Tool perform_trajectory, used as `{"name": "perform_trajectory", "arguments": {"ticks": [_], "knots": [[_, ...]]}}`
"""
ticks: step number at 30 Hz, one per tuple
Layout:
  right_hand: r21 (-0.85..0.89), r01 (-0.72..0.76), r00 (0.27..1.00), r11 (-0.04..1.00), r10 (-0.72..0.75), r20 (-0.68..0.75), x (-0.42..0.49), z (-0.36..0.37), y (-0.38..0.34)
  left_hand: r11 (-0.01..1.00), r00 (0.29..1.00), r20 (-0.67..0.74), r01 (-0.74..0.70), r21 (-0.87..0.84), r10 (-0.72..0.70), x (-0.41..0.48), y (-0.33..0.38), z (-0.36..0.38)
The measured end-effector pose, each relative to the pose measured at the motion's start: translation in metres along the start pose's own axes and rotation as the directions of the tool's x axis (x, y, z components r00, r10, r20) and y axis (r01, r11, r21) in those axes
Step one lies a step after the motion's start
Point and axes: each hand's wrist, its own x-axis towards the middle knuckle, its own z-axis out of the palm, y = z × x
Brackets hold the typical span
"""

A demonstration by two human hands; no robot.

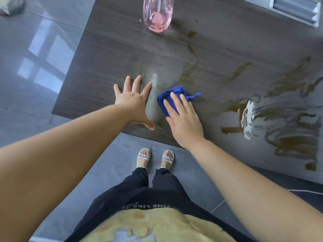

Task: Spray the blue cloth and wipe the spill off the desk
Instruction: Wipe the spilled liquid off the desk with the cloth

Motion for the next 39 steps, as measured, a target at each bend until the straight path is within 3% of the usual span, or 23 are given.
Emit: {"name": "perform_trajectory", "arguments": {"ticks": [2,3,5,7,9,11,13,16,19,21,23,25,28,30,32,34,37,39], "knots": [[-0.038,0.095,0.994,0.995,-0.093,0.054,-0.014,-0.002,0.024,1.0,1.0,0.009,0.004,0.014,-0.004,0.0,0.001,-0.001],[-0.036,0.06,0.997,0.998,-0.058,0.049,-0.012,-0.004,0.035,1.0,1.0,0.01,0.007,0.018,-0.007,0.002,0.002,-0.001],[-0.005,-0.1,0.995,0.995,0.1,-0.001,0.009,-0.01,0.045,0.999,1.0,0.02,0.02,0.032,-0.02,0.002,0.003,-0.001],[0.033,-0.321,0.947,0.947,0.32,0.014,0.043,-0.012,0.04,0.998,0.999,0.038,0.029,0.053,-0.031,0.003,0.005,-0.004],[0.042,-0.434,0.901,0.9,0.434,0.015,0.064,-0.011,0.022,0.997,0.998,0.052,0.04,0.061,-0.043,0.004,0.006,-0.004],[0.039,-0.349,0.937,0.936,0.349,0.01,0.057,-0.009,0.006,0.997,0.997,0.062,0.042,0.072,-0.047,0.005,0.006,-0.005],[0.023,-0.108,0.994,0.994,0.108,-0.003,0.026,-0.007,0.001,0.996,0.997,0.067,0.041,0.074,-0.046,0.005,0.006,-0.005],[-0.029,0.105,0.993,0.994,-0.102,0.066,-0.008,-0.01,0.027,0.997,0.996,0.076,0.034,0.073,-0.04,0.005,0.006,-0.006],[-0.013,-0.072,0.997,0.997,0.072,0.027,0.019,-0.016,0.051,0.997,0.995,0.087,0.039,0.071,-0.045,0.004,0.006,-0.005],[0.028,-0.31,0.951,0.95,0.31,0.021,0.061,-0.02,0.046,0.996,0.994,0.099,0.036,0.077,-0.044,0.004,0.006,-0.007],[0.057,-0.433,0.902,0.9,0.432,0.03,0.094,-0.02,0.028,0.995,0.992,0.113,0.043,0.087,-0.053,0.004,0.006,-0.008],[0.056,-0.36,0.933,0.931,0.359,0.033,0.099,-0.016,0.011,0.994,0.991,0.121,0.045,0.103,-0.057,0.005,0.007,-0.007],[0.034,-0.07,0.998,0.997,0.069,0.009,0.06,-0.01,0.012,0.995,0.991,0.125,0.041,0.093,-0.052,0.005,0.007,-0.007],[-0.017,0.107,0.994,0.994,-0.107,0.032,0.034,-0.01,0.032,0.995,0.991,0.123,0.041,0.092,-0.052,0.005,0.006,-0.006],[-0.057,0.151,0.988,0.987,-0.148,0.055,0.03,-0.015,0.057,0.995,0.991,0.127,0.036,0.094,-0.048,0.006,0.007,-0.006],[-0.038,-0.015,0.999,0.999,0.016,0.032,0.05,-0.021,0.066,0.995,0.991,0.128,0.031,0.096,-0.043,0.007,0.007,-0.006],[0.026,-0.375,0.927,0.927,0.375,0.005,0.096,-0.02,0.049,0.994,0.991,0.128,0.029,0.103,-0.042,0.006,0.007,-0.005],[0.049,-0.382,0.924,0.923,0.383,-0.004,0.104,-0.017,0.027,0.994,0.992,0.121,0.032,0.106,-0.045,0.006,0.007,-0.005]]}}
